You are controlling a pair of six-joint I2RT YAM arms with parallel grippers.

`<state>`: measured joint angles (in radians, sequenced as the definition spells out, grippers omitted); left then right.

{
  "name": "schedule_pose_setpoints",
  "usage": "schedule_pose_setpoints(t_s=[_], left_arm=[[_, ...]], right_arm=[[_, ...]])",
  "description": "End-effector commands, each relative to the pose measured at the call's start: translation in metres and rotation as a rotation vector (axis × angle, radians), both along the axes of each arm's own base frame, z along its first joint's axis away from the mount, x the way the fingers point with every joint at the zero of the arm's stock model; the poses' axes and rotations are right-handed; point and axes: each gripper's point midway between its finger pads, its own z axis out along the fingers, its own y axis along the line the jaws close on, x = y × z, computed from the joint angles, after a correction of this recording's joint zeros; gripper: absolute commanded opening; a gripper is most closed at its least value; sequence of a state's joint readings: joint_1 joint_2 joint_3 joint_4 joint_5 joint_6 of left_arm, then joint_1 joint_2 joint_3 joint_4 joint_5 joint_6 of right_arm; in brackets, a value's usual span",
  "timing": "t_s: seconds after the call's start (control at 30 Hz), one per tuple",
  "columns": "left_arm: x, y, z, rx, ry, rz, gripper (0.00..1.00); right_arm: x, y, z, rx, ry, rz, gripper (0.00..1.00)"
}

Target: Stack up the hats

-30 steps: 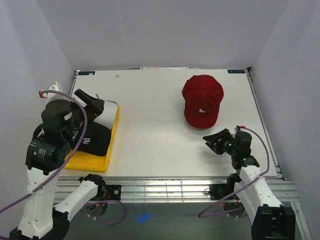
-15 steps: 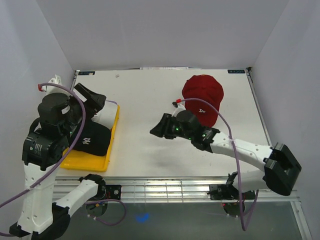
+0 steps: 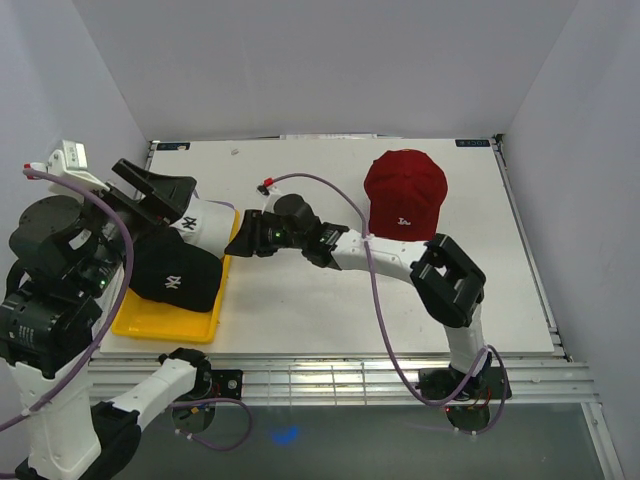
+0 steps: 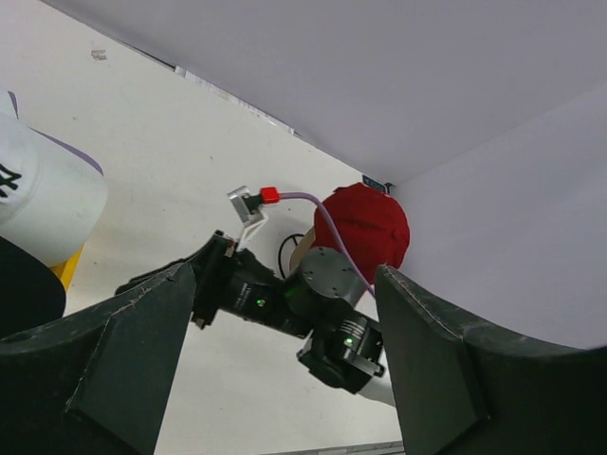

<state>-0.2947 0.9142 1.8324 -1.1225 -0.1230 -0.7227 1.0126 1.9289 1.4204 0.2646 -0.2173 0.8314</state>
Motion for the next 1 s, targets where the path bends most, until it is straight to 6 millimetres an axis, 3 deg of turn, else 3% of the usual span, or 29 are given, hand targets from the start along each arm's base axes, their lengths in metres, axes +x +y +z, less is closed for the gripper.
schedule_pose_setpoints(t_s=[0.0, 0.17, 0.37, 0.97], left_arm=[[-0.008, -0.003, 0.01, 0.01, -0.012, -0.035, 0.87], [-0.013, -0.001, 0.021, 0.014, -0.04, -0.035, 0.87], [-0.016, 0.001, 0.025, 0.024, -0.054, -0.033, 0.88], [-0.024, 0.007, 0.023, 0.038, -0.058, -0.018, 0.88]], right_arm=[[-0.009, 0.025, 0.013, 0.056, -0.012, 0.072, 0.55], [-0.012, 0.043, -0.008, 0.04, 0.018, 0.097, 0.59], [-0.018, 0.056, -0.018, 0.035, 0.032, 0.124, 0.63], [-0.015, 0.066, -0.045, -0.006, 0.082, 0.095, 0.63]])
